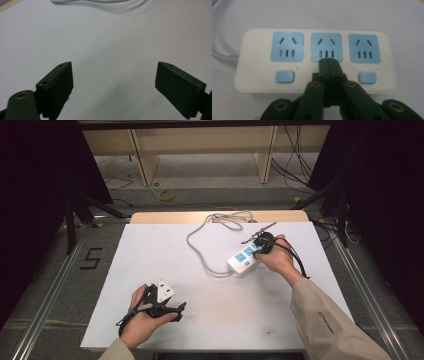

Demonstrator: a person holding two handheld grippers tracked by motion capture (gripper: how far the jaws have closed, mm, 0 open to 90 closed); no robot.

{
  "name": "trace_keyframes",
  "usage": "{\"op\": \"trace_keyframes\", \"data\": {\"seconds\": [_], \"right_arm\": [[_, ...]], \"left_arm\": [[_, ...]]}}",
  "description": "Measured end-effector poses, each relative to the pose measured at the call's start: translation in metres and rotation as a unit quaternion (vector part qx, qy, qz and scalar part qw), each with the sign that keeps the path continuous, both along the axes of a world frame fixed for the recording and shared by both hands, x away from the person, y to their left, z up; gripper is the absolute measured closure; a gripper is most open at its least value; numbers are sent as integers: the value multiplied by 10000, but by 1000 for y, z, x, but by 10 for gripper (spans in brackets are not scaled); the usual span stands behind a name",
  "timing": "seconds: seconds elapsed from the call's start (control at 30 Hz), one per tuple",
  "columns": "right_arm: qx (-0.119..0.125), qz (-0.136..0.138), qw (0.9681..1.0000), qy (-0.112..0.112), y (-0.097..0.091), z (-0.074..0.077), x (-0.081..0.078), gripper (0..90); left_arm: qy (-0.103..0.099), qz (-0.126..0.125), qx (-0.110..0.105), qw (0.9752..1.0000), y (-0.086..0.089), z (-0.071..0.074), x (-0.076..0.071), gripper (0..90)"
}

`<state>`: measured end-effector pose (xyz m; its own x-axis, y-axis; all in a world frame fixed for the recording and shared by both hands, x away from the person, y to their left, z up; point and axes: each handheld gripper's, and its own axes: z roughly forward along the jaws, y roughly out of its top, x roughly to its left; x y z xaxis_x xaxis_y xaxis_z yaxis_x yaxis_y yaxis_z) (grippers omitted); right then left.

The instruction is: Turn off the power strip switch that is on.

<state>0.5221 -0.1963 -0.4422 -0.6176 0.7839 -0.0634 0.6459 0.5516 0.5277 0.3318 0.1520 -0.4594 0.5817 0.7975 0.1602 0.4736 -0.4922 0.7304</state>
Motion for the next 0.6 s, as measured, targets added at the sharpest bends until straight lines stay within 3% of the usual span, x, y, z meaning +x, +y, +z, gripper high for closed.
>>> {"op": "trace_keyframes", "data": {"seconds": [0.6], "right_arm": [[29,-29,10000,3,0,0,0,900]], "left_arm": [[-4,11,2,10000,1,0,0,146]]}}
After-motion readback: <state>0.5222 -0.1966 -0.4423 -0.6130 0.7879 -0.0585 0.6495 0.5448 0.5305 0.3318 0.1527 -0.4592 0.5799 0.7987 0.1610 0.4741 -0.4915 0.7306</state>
